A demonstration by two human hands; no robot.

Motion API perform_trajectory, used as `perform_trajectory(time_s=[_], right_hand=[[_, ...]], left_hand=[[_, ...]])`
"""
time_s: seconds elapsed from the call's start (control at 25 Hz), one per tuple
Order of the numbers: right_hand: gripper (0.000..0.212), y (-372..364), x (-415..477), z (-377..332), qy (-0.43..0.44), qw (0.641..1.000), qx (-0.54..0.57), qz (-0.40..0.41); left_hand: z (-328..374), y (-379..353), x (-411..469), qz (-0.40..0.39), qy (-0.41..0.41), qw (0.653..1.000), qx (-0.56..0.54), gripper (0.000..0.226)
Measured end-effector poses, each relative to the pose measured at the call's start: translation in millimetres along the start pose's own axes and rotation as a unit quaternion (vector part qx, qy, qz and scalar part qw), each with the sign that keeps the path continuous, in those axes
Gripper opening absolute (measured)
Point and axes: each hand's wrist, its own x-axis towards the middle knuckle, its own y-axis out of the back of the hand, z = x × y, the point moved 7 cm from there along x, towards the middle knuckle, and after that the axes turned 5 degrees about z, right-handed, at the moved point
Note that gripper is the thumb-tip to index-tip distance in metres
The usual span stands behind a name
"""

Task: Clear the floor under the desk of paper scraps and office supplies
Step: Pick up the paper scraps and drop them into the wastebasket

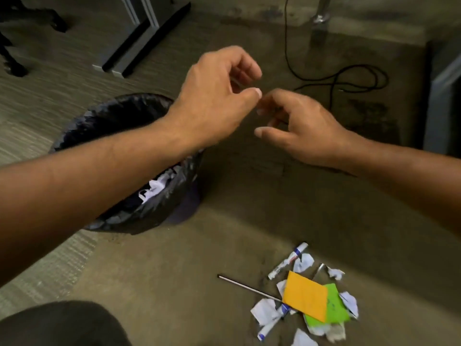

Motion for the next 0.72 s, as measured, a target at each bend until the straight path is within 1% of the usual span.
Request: perform_trajectory(time_s=[0.08,0.16,0.24,0.36,0.44,0.56,0.64,0.72], right_hand=[[0.043,5,-35,49,-0.071,0.997,0.012,-0.017],[0.045,2,-78,93,-0.115,0.993,0.005,-0.034],[0.047,-5,-123,126,-0.141,0.988,-0.018,-0.066],[0.045,-20,-189,160,-0.155,0.976,-0.077,-0.129],[0.045,-39,-232,174,-0.178,0.964,-0.093,-0.176],[0.045,-71,-288,188,-0.215,0.948,-0.091,-0.215],[0.045,-89,-310,194,-0.238,0.941,-0.086,-0.225],[0.044,-104,-322,198,-0.259,0.936,-0.083,-0.222]], left_hand=[[19,-45,0,-0.061,-0.005,0.998,-0.006,0.019],[26,-96,-8,-0.133,0.008,0.991,-0.001,0.024],[29,-145,-24,-0.198,-0.002,0.980,0.020,0.029],[28,-217,-61,-0.286,-0.046,0.955,0.069,0.032],[14,-261,-98,-0.355,-0.047,0.928,0.097,0.036],[-12,-314,-161,-0.457,-0.068,0.874,0.151,0.042],[-25,-335,-193,-0.485,-0.134,0.839,0.208,0.042],[-30,-350,-211,-0.475,-0.218,0.810,0.265,0.041]])
